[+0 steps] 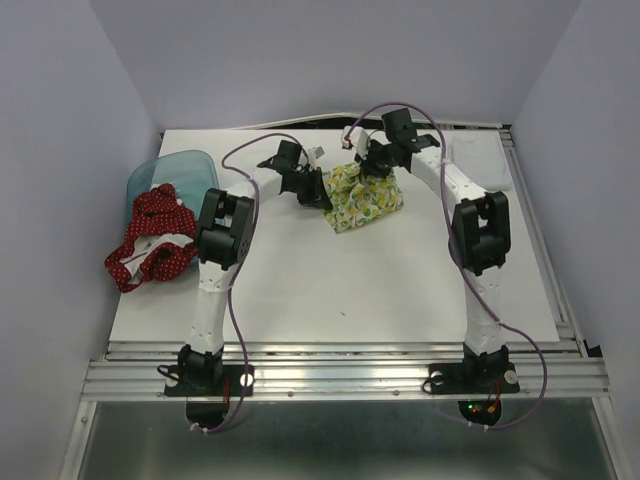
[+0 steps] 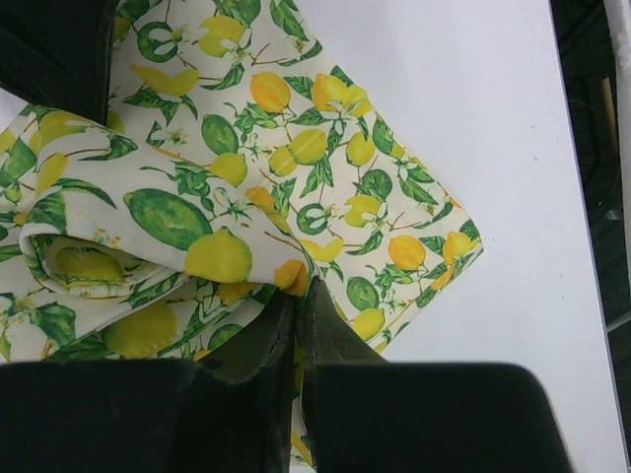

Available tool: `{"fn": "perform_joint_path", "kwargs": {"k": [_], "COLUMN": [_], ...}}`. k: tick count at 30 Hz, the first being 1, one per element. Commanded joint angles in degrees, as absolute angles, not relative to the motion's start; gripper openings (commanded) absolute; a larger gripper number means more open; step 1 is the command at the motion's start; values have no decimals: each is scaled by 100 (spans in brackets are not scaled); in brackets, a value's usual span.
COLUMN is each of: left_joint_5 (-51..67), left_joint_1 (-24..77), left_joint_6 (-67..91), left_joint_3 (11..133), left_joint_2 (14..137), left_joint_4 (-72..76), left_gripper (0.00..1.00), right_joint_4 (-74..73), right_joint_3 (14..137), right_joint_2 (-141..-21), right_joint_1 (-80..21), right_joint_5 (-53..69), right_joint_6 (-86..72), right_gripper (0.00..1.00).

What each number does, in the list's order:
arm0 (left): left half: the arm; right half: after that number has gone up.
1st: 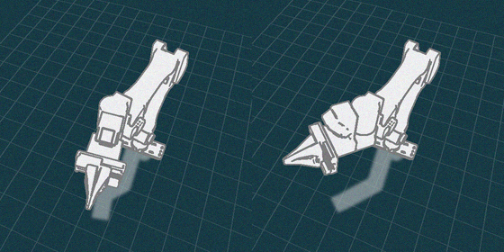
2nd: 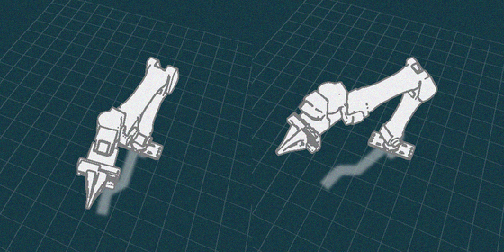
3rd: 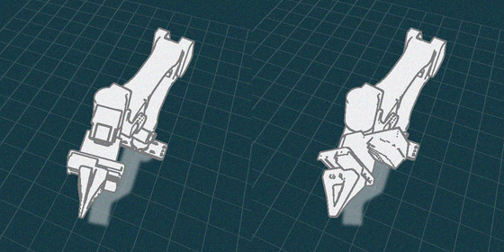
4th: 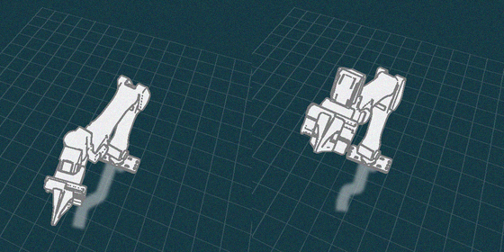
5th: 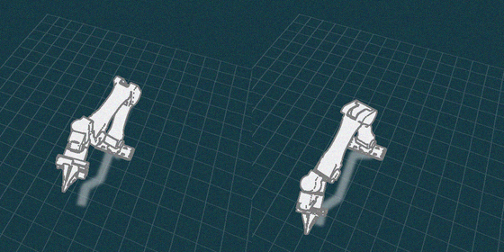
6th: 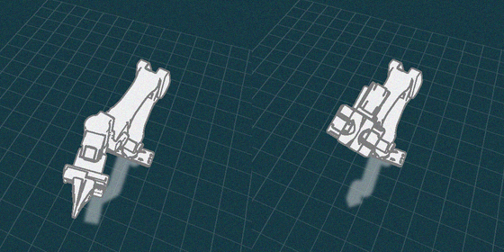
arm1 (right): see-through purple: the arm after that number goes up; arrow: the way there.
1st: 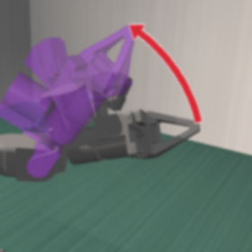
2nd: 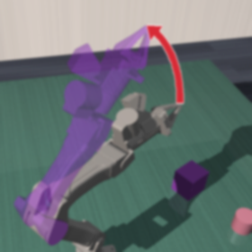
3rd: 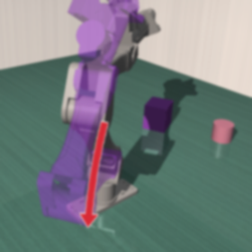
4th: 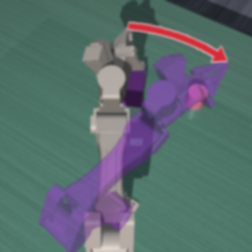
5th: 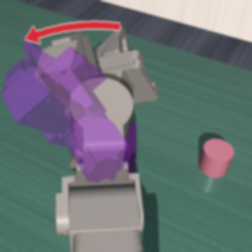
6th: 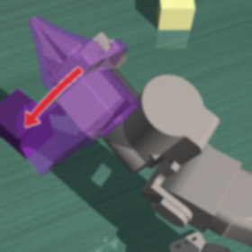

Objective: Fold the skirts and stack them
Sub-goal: Fold the skirt

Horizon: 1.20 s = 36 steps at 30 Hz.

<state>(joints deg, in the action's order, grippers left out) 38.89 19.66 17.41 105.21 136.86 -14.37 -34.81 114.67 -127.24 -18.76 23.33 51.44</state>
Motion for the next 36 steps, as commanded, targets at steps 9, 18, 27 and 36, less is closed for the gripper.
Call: {"fn": "perform_joint_path", "kwargs": {"k": [9,18,27,36], "left_joint_5": [2646,2987,3393,3568], "left_joint_1": [2092,2013,1749,1538], "left_joint_6": [1090,1282,1362,1247], "left_joint_3": [10819,10425,8659,7989], "left_joint_2": [14115,13826,12008,11223], "left_joint_4": [-2531,-2120,-371,642], "left_gripper": [5,10,50,59], "right_joint_4": [-2102,-2004,-2241,-2276], "right_joint_3": [11655,11321,10679,11030], "right_joint_2": [-12753,-12613,-12243,-12621], "right_joint_1": [-2065,-2127,-2127,-2180], "right_joint_5": [2214,2435,2575,2874], "right_joint_6": [4992,5124,5555,5599], "right_gripper": [1,1,1,1]}}
